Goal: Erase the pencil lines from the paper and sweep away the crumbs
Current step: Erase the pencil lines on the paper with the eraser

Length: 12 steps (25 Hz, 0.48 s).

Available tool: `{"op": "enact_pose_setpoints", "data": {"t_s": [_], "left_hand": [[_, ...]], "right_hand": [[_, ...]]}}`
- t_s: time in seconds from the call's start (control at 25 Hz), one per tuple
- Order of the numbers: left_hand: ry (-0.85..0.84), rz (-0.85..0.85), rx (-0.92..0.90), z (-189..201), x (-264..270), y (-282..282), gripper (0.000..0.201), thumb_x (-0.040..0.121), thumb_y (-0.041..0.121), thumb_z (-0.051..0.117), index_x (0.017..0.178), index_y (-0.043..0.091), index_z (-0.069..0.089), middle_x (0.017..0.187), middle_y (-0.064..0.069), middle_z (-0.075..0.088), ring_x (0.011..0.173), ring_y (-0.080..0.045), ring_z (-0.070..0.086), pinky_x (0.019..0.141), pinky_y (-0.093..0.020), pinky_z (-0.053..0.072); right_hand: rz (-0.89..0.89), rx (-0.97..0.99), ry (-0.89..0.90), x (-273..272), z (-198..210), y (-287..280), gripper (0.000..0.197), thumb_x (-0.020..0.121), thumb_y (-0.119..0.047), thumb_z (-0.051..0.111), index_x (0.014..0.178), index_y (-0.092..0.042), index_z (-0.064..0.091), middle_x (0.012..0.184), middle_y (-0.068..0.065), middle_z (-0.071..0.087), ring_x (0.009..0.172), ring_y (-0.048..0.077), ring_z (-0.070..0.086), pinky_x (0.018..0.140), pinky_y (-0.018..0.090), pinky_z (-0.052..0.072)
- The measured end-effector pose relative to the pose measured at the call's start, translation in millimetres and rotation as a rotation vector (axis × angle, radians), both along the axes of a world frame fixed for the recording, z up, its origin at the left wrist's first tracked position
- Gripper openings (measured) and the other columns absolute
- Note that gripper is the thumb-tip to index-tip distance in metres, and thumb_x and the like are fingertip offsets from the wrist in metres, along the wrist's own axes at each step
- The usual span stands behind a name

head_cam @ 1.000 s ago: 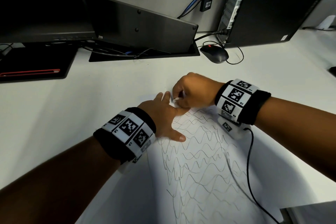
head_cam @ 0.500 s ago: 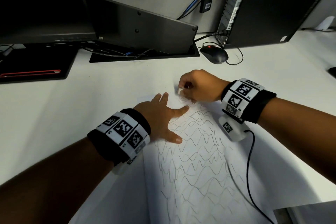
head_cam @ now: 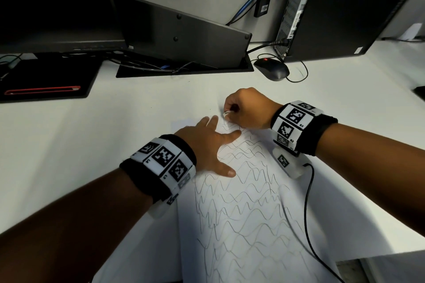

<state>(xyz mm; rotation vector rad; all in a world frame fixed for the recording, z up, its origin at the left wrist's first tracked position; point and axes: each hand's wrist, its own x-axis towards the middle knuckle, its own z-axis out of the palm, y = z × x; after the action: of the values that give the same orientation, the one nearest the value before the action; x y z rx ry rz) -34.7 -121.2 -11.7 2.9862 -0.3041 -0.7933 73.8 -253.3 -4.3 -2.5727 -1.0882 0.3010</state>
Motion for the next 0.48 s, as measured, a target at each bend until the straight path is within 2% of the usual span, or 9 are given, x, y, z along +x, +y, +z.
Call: {"op": "enact_pose_setpoints", "data": {"t_s": [0.08, 0.16, 0.36, 0.48], "left_hand": [[-0.009, -0.006, -0.004, -0.5, 0.0, 1.9, 0.096, 0.080, 0.076, 0.056, 0.153, 0.050, -0.002, 0.165, -0.011, -0.010, 0.153, -0.027, -0.008, 0.117, -0.052, 0.026], [-0.011, -0.008, -0.016, -2.0, -0.7, 2.4, 0.096, 0.080, 0.076, 0.056, 0.154, 0.050, 0.000, 0.166, -0.009, -0.011, 0.153, -0.027, -0.007, 0.118, -0.051, 0.024], [0.000, -0.014, 0.009, -1.2, -0.3, 1.8, 0.097, 0.080, 0.077, 0.053, 0.153, 0.050, -0.004, 0.165, -0.012, -0.012, 0.153, -0.028, -0.009, 0.117, -0.053, 0.026], [-0.002, -0.020, -0.008, -0.7, -0.6, 2.5, 0.096, 0.080, 0.076, 0.054, 0.154, 0.048, 0.000, 0.165, -0.012, -0.012, 0.153, -0.028, -0.008, 0.117, -0.052, 0.022]], "right_hand": [[0.073, -0.061, -0.032, -4.9, 0.8, 1.5, 0.009, 0.086, -0.019, 0.063, 0.085, -0.015, 0.071, 0.072, -0.008, 0.060, 0.072, 0.014, 0.056, 0.059, 0.021, 0.039], [0.154, -0.114, 0.000, -9.3, 3.0, 2.8, 0.009, 0.084, -0.019, 0.063, 0.086, -0.017, 0.071, 0.077, -0.005, 0.064, 0.074, 0.014, 0.058, 0.063, 0.025, 0.045], [0.069, -0.100, -0.074, -2.6, 4.2, 4.5, 0.011, 0.085, -0.020, 0.060, 0.083, -0.017, 0.070, 0.074, -0.008, 0.059, 0.077, 0.017, 0.059, 0.065, 0.027, 0.043], [0.169, -0.128, 0.026, -7.9, 4.7, 2.9, 0.008, 0.083, -0.022, 0.065, 0.087, -0.021, 0.072, 0.080, -0.006, 0.067, 0.076, 0.012, 0.060, 0.068, 0.027, 0.050]]}}
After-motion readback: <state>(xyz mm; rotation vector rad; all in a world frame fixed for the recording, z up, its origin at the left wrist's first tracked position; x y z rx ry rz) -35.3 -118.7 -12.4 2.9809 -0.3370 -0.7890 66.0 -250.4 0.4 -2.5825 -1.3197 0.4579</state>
